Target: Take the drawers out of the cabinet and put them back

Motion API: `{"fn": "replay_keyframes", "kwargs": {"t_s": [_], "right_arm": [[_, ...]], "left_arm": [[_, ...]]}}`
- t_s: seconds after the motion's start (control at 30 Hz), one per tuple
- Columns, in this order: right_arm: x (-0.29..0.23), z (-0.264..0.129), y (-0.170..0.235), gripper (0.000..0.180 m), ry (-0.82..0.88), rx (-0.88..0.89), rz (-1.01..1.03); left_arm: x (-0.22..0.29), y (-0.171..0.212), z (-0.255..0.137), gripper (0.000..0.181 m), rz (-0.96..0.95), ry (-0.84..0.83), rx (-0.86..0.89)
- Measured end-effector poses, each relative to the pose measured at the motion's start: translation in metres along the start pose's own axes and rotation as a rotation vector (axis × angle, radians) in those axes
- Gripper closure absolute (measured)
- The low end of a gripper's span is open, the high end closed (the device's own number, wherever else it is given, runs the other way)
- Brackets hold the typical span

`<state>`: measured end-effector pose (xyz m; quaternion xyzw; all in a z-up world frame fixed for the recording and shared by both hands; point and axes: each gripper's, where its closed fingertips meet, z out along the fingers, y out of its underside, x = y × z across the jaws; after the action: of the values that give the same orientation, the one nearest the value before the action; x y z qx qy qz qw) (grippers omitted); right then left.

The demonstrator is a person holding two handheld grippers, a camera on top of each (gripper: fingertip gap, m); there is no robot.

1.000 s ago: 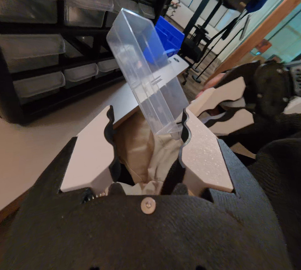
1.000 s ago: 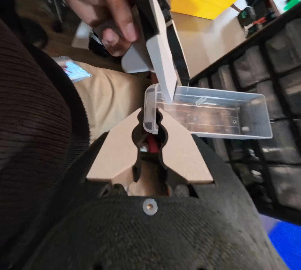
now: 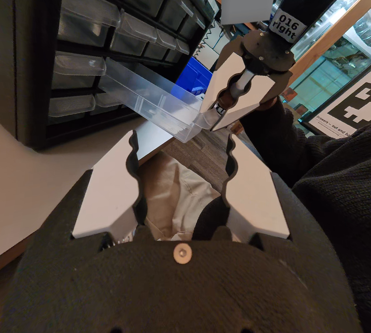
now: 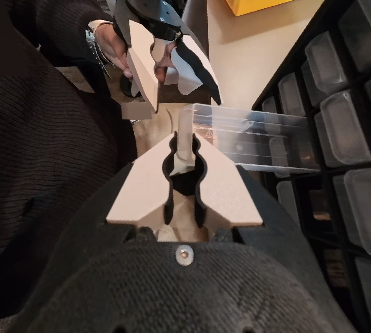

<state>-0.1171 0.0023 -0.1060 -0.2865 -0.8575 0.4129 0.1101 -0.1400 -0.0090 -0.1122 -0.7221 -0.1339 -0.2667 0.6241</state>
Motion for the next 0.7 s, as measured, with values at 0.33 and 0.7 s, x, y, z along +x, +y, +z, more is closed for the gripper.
{"fn": "replay_keyframes", "kwargs": {"t_s": [0.33, 0.7], "right_arm": [[0.026, 0.017, 0.024, 0.167, 0.164, -0.135, -0.092], [0.023, 0.004, -0.003, 0.141, 0.289, 0.021, -0.157]], "left_arm": [[0.002, 0.003, 0.001, 0.095, -0.003, 0.009, -0.011], [0.0, 0.0, -0.001, 0.095, 0.003, -0.002, 0.009]]}}
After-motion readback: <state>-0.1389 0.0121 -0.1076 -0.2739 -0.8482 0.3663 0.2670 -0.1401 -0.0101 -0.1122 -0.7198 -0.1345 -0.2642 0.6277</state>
